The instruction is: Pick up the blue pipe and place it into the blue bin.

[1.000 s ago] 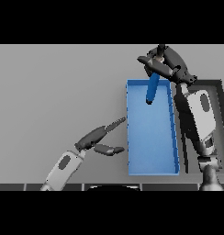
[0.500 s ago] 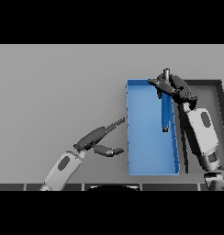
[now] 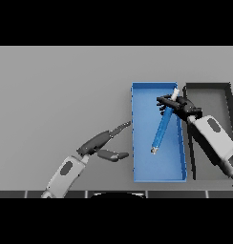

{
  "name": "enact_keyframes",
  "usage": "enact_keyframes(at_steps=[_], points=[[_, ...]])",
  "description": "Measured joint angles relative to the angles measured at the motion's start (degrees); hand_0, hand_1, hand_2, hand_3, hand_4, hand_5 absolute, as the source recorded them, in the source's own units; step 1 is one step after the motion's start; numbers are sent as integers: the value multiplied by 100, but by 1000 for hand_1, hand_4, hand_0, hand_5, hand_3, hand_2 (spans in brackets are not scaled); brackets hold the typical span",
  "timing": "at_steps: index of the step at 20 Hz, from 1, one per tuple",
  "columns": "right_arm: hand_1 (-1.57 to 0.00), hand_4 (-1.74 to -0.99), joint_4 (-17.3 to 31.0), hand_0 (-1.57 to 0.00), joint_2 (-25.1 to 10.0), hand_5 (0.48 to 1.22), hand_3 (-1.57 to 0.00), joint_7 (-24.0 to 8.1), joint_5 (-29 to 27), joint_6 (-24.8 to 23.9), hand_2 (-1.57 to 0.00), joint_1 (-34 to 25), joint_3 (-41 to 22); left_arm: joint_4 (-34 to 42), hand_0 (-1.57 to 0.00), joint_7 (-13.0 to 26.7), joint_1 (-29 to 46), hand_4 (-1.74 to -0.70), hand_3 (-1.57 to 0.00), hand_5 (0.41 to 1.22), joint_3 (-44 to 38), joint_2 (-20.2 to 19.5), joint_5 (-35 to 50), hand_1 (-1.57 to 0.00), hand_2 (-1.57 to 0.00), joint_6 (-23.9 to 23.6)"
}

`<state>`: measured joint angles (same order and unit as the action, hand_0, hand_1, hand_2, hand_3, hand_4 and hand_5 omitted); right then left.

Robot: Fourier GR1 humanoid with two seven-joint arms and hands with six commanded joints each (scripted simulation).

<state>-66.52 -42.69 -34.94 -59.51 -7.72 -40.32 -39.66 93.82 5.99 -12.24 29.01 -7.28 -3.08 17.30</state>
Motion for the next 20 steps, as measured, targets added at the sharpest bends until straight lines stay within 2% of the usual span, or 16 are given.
enact_keyframes(at_steps=[2,3,4,8,9,10,12,15,17,20], points=[[-253,-1202,-31,-263,-208,1013,-160,-1,43,235,-243,-184,-336,-90,1,101,-35,-879,1,493,-22,54,-23,1,1,-55],[-202,-1179,11,-210,-182,982,-128,32,303,324,-194,-248,-514,-76,1,85,-1,-878,1,491,-11,27,-16,1,1,-28],[-162,-1160,-144,-168,-243,945,-102,49,410,333,-155,-260,-596,-125,1,71,-36,-878,1,490,-17,39,-45,1,1,-45],[-66,-1131,6,-68,-250,829,-41,114,783,541,-63,-361,-819,-80,1,59,-29,-878,1,480,-26,32,-31,1,1,-53],[-91,-1131,88,-194,-219,809,-33,177,846,547,-54,-377,-836,-62,1,47,-18,-878,1,478,-15,34,-31,1,1,-51],[-184,-1144,40,-377,-231,792,-26,207,883,543,-82,-339,-872,-41,1,57,32,-881,1,476,41,61,-58,1,1,-57],[-117,-1153,57,-241,-211,777,-16,244,866,562,-52,-351,-853,4,1,81,78,-882,1,474,37,33,-61,1,1,-73],[-60,-1154,25,-123,-219,809,-8,291,776,640,-26,-318,-813,-25,1,17,71,-885,1,476,8,-35,-83,1,1,-56],[-100,-1152,33,-212,-165,804,-5,351,704,582,-24,-260,-771,27,1,113,55,-885,1,478,69,58,-75,1,1,-71],[-100,-1152,-15,-212,-202,791,-5,352,722,614,-24,-266,-783,-2,1,192,70,-885,1,480,106,122,-131,1,1,-132]])
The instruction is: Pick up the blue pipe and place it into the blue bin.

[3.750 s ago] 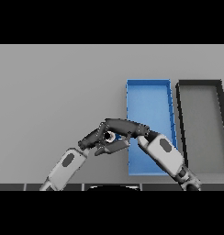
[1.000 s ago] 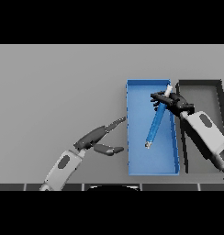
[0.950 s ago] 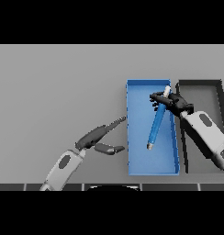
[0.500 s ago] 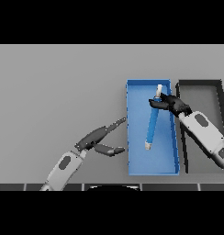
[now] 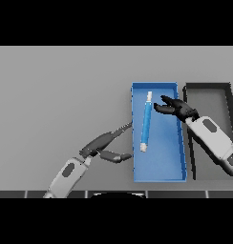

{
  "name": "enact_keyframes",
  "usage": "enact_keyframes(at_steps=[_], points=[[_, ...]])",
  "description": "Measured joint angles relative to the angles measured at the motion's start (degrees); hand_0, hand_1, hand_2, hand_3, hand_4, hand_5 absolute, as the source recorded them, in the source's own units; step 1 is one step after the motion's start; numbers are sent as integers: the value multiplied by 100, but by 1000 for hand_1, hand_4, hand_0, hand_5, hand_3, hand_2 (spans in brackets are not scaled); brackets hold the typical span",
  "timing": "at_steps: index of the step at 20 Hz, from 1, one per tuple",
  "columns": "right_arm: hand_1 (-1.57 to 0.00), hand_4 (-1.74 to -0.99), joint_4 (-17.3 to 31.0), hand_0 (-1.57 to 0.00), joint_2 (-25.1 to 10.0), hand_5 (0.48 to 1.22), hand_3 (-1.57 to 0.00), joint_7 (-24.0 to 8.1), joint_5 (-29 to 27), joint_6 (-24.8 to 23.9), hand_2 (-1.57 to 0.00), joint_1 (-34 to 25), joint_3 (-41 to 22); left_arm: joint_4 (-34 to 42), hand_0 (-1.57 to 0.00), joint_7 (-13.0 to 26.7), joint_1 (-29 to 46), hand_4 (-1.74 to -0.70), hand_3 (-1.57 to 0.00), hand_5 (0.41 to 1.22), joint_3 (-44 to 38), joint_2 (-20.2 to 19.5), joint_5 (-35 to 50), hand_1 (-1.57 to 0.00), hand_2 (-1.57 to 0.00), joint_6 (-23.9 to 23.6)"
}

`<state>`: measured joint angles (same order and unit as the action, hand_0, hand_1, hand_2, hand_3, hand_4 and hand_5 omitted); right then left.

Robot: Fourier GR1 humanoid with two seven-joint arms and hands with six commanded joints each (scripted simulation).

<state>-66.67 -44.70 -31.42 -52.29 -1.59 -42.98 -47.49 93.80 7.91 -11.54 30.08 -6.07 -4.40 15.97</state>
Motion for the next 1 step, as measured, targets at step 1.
enact_keyframes(at_steps=[1], points=[[-100,-1152,-21,-212,-5,798,-5,-15,48,13,-24,-29,-32,-65,1,-30,33,-885,1,480,31,31,-64,1,1,-40]])
